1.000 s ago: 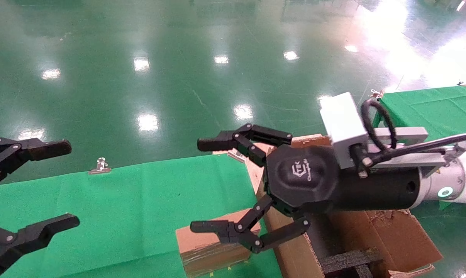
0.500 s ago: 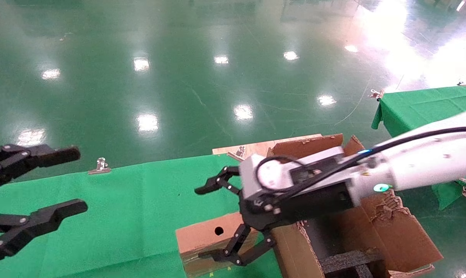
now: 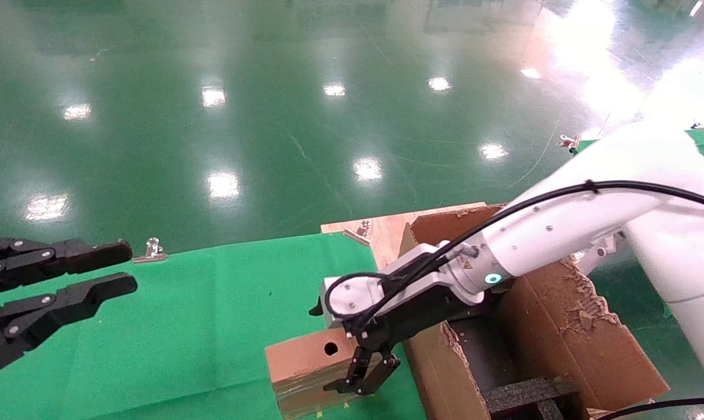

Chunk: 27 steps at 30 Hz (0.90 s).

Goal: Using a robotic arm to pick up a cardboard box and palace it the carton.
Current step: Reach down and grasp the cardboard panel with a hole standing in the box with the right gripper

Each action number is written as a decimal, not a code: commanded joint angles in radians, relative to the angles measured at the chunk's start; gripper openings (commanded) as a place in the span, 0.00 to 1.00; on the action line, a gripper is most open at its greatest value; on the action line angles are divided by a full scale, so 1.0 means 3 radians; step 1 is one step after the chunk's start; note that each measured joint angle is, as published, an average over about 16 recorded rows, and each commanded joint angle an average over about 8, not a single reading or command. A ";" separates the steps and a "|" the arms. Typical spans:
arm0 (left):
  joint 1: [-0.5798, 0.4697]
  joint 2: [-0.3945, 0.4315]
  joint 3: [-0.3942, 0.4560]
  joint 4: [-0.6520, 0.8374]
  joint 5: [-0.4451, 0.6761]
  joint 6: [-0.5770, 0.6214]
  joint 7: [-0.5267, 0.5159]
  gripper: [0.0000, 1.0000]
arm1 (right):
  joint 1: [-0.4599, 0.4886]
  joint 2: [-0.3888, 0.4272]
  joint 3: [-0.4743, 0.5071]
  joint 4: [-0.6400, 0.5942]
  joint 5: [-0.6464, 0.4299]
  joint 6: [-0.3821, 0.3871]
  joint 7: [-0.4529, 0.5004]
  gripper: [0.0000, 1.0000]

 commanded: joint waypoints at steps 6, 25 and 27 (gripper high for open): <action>0.0000 0.0000 0.0000 0.0000 0.0000 0.0000 0.0000 0.00 | 0.0184 -0.0131 -0.0288 0.0034 -0.0328 -0.0015 -0.0047 1.00; 0.0001 0.0000 0.0000 0.0001 0.0000 -0.0001 0.0000 1.00 | 0.0292 -0.0204 -0.0497 0.0135 -0.0415 0.0050 -0.0051 0.00; 0.0001 0.0000 0.0000 0.0001 0.0000 -0.0001 0.0000 1.00 | 0.0292 -0.0203 -0.0495 0.0136 -0.0412 0.0051 -0.0051 0.00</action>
